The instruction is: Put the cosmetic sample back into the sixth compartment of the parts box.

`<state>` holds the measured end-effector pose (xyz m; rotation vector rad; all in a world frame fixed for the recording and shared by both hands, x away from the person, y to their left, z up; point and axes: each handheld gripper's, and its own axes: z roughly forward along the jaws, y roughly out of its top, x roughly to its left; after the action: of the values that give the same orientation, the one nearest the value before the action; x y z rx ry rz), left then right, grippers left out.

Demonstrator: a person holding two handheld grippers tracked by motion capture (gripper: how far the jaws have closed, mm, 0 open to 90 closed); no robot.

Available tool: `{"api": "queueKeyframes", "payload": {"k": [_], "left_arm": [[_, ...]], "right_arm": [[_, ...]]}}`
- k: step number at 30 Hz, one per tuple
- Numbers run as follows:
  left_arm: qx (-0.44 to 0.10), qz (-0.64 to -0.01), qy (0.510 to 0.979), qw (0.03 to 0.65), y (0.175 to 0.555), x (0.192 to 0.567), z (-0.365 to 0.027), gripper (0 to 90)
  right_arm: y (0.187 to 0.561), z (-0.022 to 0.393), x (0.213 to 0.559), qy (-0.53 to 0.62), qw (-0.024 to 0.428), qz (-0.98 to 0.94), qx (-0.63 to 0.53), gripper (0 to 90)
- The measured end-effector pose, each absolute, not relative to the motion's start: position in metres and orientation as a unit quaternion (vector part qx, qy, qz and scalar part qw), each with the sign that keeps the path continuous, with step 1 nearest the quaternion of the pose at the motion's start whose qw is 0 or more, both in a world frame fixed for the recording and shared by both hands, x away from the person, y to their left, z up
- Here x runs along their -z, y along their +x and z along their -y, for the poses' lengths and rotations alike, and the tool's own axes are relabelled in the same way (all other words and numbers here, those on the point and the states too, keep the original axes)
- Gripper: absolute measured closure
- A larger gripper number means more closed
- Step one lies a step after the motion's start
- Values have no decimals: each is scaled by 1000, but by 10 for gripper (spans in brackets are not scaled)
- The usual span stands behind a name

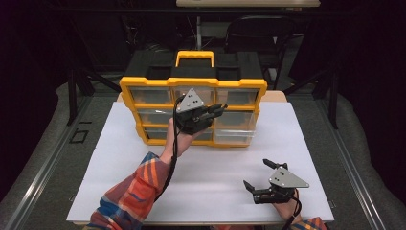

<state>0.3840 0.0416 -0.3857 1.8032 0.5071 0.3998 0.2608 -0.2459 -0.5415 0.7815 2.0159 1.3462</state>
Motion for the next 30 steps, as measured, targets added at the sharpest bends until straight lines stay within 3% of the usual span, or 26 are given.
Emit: {"api": "queueKeyframes", "payload": {"k": [30], "left_arm": [[-145, -210, 786, 563, 390, 396, -28, 805]], "right_arm": [[263, 245, 543, 294, 283, -764, -500, 15]]}}
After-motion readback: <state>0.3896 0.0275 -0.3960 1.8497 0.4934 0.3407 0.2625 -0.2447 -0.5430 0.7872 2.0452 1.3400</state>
